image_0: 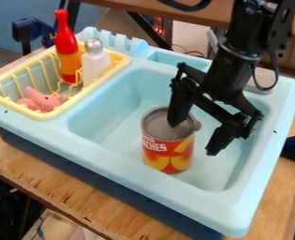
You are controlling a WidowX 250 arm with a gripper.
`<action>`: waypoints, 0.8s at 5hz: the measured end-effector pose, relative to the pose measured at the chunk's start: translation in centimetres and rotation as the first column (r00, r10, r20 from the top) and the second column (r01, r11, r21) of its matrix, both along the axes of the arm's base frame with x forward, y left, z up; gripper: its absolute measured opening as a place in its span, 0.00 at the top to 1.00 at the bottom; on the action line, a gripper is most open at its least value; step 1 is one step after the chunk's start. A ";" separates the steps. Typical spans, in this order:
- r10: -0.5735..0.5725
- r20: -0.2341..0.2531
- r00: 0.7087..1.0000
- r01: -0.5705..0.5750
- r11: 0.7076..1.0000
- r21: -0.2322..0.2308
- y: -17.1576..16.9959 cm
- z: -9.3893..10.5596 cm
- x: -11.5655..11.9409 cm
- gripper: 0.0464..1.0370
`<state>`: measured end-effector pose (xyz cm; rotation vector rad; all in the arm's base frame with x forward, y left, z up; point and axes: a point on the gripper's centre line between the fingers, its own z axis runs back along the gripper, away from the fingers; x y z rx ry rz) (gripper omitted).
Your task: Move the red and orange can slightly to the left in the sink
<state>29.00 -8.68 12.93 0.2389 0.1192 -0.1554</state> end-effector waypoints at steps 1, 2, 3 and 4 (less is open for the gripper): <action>0.010 0.025 1.000 -0.011 0.999 0.053 0.8 0.2 0.3 0.04; 0.015 0.017 1.000 -0.017 0.995 0.101 1.7 -0.6 -0.1 0.04; 0.041 0.001 0.999 -0.041 0.993 0.110 2.9 -1.1 -0.3 0.04; 0.080 -0.002 0.997 -0.079 0.990 0.118 4.6 -1.1 -0.4 0.04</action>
